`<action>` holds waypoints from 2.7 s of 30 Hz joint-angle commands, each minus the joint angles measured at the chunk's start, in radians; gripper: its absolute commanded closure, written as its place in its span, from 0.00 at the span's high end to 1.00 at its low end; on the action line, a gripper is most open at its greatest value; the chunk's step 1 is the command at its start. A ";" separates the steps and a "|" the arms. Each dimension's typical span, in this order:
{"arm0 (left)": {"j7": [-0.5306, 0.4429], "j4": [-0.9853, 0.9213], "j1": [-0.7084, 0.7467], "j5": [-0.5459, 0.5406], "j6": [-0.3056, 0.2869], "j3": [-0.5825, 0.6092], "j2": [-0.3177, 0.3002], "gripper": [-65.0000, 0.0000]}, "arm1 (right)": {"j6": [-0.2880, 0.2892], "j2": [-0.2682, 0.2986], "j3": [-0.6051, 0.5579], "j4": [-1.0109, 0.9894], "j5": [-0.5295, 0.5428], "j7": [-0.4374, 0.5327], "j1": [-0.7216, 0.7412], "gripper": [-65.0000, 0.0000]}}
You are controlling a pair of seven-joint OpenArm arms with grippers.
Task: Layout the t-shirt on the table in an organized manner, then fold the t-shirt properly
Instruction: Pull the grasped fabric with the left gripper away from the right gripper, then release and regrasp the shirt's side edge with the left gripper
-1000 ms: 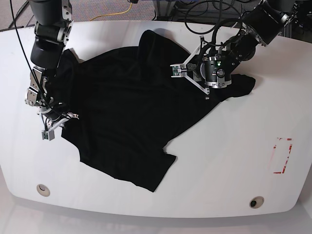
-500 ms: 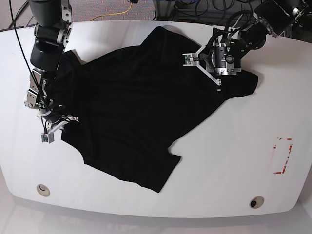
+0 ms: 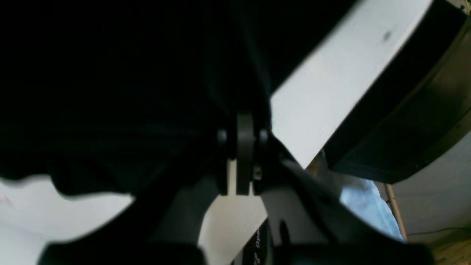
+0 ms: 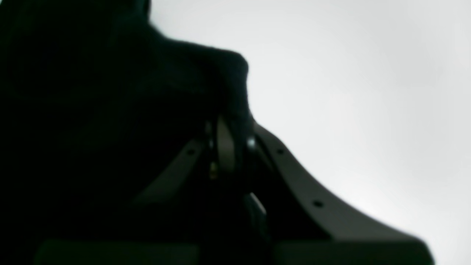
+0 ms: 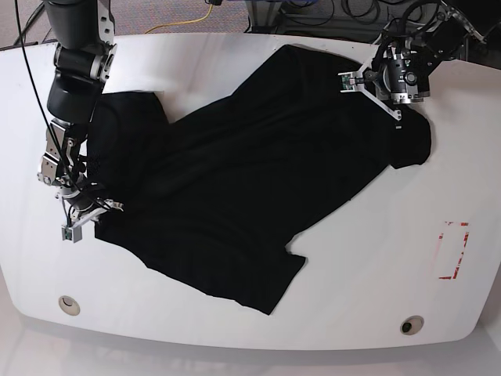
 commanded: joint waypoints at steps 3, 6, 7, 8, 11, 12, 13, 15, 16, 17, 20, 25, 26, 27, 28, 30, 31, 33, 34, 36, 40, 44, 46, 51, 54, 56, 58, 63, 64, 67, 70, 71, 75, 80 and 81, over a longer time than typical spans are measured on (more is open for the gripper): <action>0.005 0.026 0.033 0.005 -0.001 -0.060 -0.021 0.00 | -0.018 0.027 0.003 0.016 0.010 0.030 0.044 0.00; 0.005 0.026 0.061 0.005 -0.001 -0.102 -0.033 0.00 | -0.021 0.030 0.003 0.016 0.010 0.030 0.047 0.00; 0.005 0.026 0.068 0.005 -0.001 -0.113 -0.048 0.00 | -0.025 0.030 0.003 0.016 0.008 0.030 0.047 0.00; 0.005 0.026 0.073 0.005 -0.001 -0.117 -0.055 0.00 | -0.031 0.030 0.003 0.016 0.007 0.030 0.047 0.00; 0.003 0.026 0.077 0.005 -0.001 -0.139 -0.071 0.00 | -0.062 0.031 0.003 0.016 -0.039 0.030 0.049 0.00; 0.003 0.026 0.077 0.005 -0.001 -0.145 -0.071 0.00 | -0.068 0.031 0.004 0.016 -0.062 0.030 0.049 0.00; 0.003 0.026 0.077 0.005 -0.001 -0.152 -0.071 0.00 | -0.070 0.030 0.006 0.016 -0.079 0.031 0.049 0.00; 0.003 0.026 0.077 0.005 -0.001 -0.175 -0.071 0.00 | -0.068 0.027 0.007 0.016 -0.108 0.031 0.047 0.00; 0.003 0.025 0.077 0.005 -0.001 -0.189 -0.071 0.00 | -0.067 0.025 0.007 0.016 -0.122 0.031 0.046 0.00; 0.003 0.023 0.077 0.005 -0.001 -0.203 -0.071 0.00 | -0.071 0.024 0.009 0.016 -0.131 0.031 0.044 0.00; 0.003 0.023 0.077 0.005 -0.001 -0.234 -0.071 0.00 | -0.073 0.024 0.010 0.016 -0.138 0.031 0.027 0.00; 0.002 0.023 0.074 0.005 -0.001 -0.291 -0.067 0.00 | -0.073 0.024 0.010 0.022 -0.138 0.031 -0.001 0.00; -0.001 0.023 0.074 0.005 -0.001 -0.307 -0.065 0.00 | -0.073 0.024 0.010 0.022 -0.138 0.031 -0.004 0.00; -0.010 0.023 0.074 0.003 -0.001 -0.326 -0.062 0.00 | -0.068 0.024 0.010 0.022 -0.136 0.031 -0.010 0.00; -0.021 0.025 0.074 0.003 -0.001 -0.343 -0.061 0.00 | -0.067 0.022 0.010 0.022 -0.136 0.031 -0.014 0.00; -0.050 0.028 0.074 0.003 -0.001 -0.372 -0.039 0.00 | -0.065 0.022 0.010 0.022 -0.136 0.031 -0.020 0.00; -0.064 0.029 0.074 0.003 -0.001 -0.390 -0.029 0.00 | -0.065 0.022 0.010 0.022 -0.136 0.031 -0.020 0.00; -0.082 0.029 0.073 0.001 -0.001 -0.427 -0.007 0.00 | -0.065 0.021 0.010 0.022 -0.136 0.031 -0.020 0.00; -0.087 0.029 0.064 0.001 -0.001 -0.456 0.016 0.00 | -0.065 0.021 0.010 0.022 -0.136 0.031 -0.020 0.00; -0.087 0.029 0.050 0.001 -0.001 -0.511 0.067 0.00 | -0.065 0.021 0.010 0.022 -0.136 0.031 -0.020 0.00; -0.087 0.029 0.025 0.003 -0.001 -0.651 0.174 0.00 | -0.065 0.021 0.009 0.022 -0.136 0.033 -0.020 0.00; -0.087 0.025 -0.015 0.006 -0.001 -0.757 0.288 0.00 | -0.065 0.021 0.007 0.022 -0.136 0.033 -0.020 0.00; -0.085 0.023 -0.035 0.008 -0.001 -0.791 0.320 0.01 | -0.065 0.021 0.006 0.022 -0.136 0.033 -0.020 0.00; -0.085 0.017 -0.068 0.012 -0.001 -0.852 0.412 0.01 | -0.065 -0.001 0.006 0.022 -0.139 0.033 -0.020 0.00; -0.085 0.008 -0.085 0.023 -0.001 -0.857 0.450 0.07 | -0.065 -0.005 0.006 0.022 -0.141 0.033 -0.020 0.00; -0.085 0.002 -0.088 0.038 -0.001 -0.860 0.484 0.16 | -0.065 -0.007 0.004 0.022 -0.141 0.033 -0.020 0.00; -0.085 0.002 -0.094 0.060 -0.001 -0.869 0.518 0.28 | -0.065 -0.007 0.004 0.022 -0.141 0.033 -0.020 0.00; -0.084 0.000 -0.101 0.118 -0.001 -0.933 0.622 0.61 | -0.065 -0.028 0.004 0.022 -0.141 0.033 -0.020 0.00; -0.084 0.000 -0.102 0.130 -0.001 -0.953 0.648 0.67 | -0.065 -0.030 0.004 0.022 -0.141 0.033 -0.020 0.00; -0.084 0.000 -0.119 0.135 -0.001 -1.006 0.710 0.73 | -0.065 -0.033 0.004 0.022 -0.141 0.033 -0.019 0.00; -0.084 0.000 -0.147 0.135 -0.001 -1.052 0.754 0.71 | -0.065 -0.033 0.004 0.022 -0.141 0.033 -0.019 0.00; -0.084 0.000 -0.154 0.135 -0.001 -1.067 0.771 0.71 | -0.065 -0.033 0.004 0.022 -0.141 0.033 -0.019 0.00; -0.084 -0.001 -0.187 0.135 -0.001 -1.134 0.837 0.72 | -0.065 -0.035 0.004 0.022 -0.141 0.033 -0.017 0.00; -0.085 -0.003 -0.206 0.135 -0.001 -1.136 0.837 0.72 | -0.064 -0.035 0.004 0.022 -0.141 0.033 -0.017 0.00; -0.085 -0.003 -0.208 0.133 -0.001 -1.130 0.837 0.72 | -0.064 -0.035 0.004 0.022 -0.141 0.033 -0.017 0.00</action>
